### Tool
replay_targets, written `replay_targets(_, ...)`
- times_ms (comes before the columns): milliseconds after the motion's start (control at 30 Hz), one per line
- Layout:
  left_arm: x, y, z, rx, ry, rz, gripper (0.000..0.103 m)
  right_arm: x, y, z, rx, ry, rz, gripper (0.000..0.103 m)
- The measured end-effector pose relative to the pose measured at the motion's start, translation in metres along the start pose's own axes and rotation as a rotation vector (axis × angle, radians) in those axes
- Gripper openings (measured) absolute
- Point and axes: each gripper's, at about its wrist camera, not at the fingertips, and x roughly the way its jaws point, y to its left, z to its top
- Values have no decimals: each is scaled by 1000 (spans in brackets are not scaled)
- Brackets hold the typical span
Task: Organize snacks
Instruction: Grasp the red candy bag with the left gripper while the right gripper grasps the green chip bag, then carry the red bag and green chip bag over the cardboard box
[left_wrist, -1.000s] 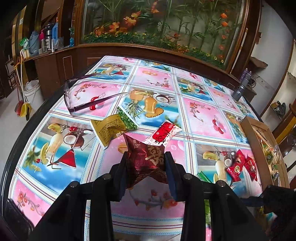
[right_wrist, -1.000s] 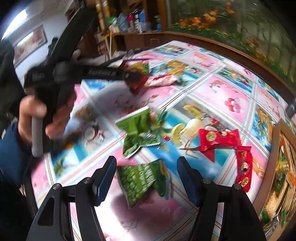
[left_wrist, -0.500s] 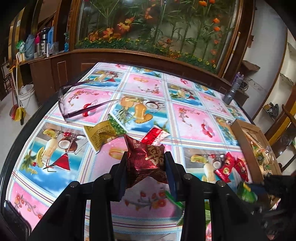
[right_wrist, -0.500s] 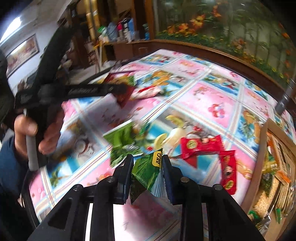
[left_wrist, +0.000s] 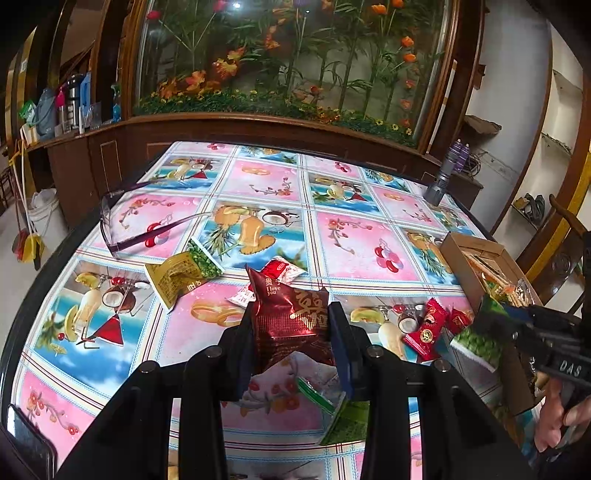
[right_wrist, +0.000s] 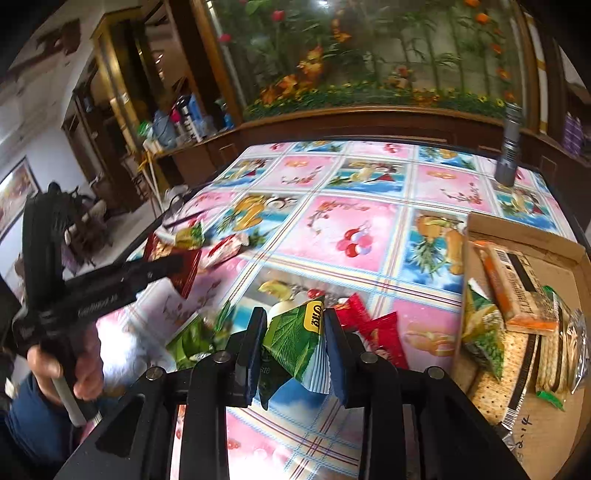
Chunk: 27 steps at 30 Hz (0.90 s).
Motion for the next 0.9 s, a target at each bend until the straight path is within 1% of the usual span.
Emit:
replay_targets(100, -6, -9, -1, 26, -37, 45, 35, -2, -7, 1, 32, -7, -1, 33)
replay_targets(167, -11, -16, -2, 40, -75, 95, 35, -2, -9, 1, 39, -11, -5, 33)
replay_targets(333, -20, -28, -3, 75, -142, 151, 35, -3, -10, 2, 44, -19, -7, 33)
replay_targets(900, -27, -38, -7, 137, -216, 253, 36, -6, -13, 2, 46, -36, -23, 33)
